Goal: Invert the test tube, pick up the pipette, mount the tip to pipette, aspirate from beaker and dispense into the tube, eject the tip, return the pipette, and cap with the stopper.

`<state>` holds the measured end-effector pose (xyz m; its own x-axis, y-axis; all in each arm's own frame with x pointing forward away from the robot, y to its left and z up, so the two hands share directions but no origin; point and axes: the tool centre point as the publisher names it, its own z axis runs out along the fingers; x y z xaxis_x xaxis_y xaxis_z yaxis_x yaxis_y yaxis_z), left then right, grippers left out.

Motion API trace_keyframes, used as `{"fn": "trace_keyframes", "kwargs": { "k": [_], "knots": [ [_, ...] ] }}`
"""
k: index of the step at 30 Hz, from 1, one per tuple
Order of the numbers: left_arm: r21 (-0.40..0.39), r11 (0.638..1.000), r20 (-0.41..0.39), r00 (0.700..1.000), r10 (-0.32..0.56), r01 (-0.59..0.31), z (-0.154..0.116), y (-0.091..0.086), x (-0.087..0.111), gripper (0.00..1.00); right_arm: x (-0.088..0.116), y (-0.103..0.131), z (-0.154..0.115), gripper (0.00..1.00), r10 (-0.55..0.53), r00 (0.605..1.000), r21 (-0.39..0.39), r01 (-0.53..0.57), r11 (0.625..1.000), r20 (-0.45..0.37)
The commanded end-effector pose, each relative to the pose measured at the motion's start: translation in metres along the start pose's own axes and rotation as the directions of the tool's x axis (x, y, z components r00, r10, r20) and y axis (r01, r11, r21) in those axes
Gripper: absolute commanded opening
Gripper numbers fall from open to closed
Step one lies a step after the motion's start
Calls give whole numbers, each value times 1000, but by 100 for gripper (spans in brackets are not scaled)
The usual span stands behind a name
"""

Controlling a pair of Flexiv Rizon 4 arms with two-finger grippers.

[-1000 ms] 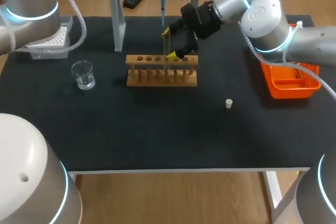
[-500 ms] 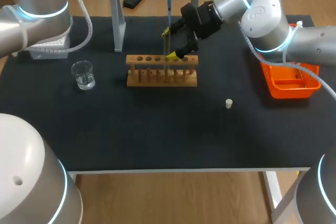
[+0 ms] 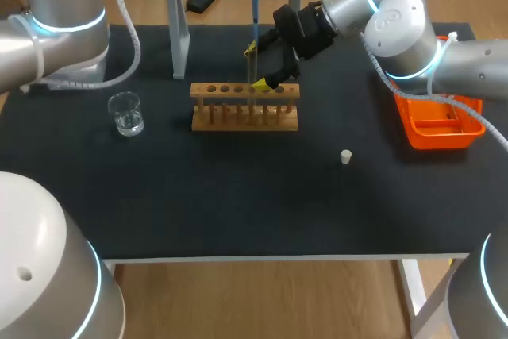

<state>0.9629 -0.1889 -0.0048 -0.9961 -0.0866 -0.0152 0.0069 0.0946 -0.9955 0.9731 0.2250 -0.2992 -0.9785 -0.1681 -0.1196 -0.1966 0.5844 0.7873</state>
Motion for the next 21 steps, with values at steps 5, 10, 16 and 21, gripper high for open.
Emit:
{"fn": "trace_keyframes", "kwargs": {
  "k": [5, 10, 16, 21],
  "knots": [
    [17, 1000, 11, 1000, 11, -11, -3, 6, -1, 0, 0, 0, -1, 100, 0, 1000, 0, 0, 1000, -1],
    [22, 1000, 14, 1000, 12, -12, -3, 11, -2, 0, 0, 0, -1, 100, 0, 1000, 0, 0, 1000, -1],
    [6, 1000, 15, 1000, 3, -4, -4, 16, -2, 0, 0, 0, -1, 100, 0, 1000, 0, 0, 1000, -1],
    [-28, 1000, 19, 1000, 5, -4, -5, 17, -3, 0, 0, 0, -1, 100, 0, 1000, 0, 0, 1000, -1]
  ]
}}
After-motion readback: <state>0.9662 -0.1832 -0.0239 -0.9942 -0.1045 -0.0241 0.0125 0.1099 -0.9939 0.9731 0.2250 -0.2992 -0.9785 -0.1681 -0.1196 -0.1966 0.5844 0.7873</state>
